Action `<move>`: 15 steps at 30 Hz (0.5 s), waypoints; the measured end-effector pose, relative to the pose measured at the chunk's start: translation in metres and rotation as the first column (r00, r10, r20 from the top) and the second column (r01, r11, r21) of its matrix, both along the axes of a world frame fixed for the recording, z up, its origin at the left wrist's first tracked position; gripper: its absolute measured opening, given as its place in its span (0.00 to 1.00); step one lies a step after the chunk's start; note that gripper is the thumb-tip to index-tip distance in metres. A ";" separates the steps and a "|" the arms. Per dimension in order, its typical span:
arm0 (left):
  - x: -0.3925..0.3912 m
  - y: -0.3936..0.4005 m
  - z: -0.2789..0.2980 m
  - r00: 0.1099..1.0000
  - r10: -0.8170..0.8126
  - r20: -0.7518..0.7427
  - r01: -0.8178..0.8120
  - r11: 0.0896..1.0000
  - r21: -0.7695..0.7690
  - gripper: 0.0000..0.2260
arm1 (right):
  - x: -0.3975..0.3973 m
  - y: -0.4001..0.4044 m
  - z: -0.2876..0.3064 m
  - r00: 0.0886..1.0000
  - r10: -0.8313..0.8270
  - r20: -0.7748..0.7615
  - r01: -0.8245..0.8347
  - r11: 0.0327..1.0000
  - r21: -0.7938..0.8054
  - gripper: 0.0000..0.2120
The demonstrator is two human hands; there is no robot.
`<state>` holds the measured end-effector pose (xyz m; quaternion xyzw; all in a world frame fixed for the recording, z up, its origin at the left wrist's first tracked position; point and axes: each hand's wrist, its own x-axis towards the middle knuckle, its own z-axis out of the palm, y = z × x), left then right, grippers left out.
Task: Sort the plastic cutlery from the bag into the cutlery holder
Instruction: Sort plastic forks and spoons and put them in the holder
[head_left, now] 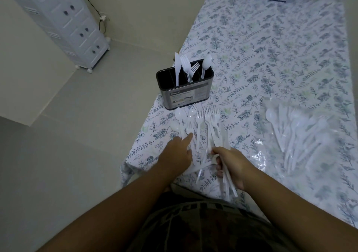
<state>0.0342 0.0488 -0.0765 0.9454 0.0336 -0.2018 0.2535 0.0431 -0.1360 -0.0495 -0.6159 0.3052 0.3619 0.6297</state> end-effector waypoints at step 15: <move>-0.020 0.029 -0.008 0.983 0.173 0.066 -0.163 0.978 -0.133 0.25 | 0.060 0.059 -0.020 0.807 0.495 0.323 -0.236 0.771 -0.592 0.09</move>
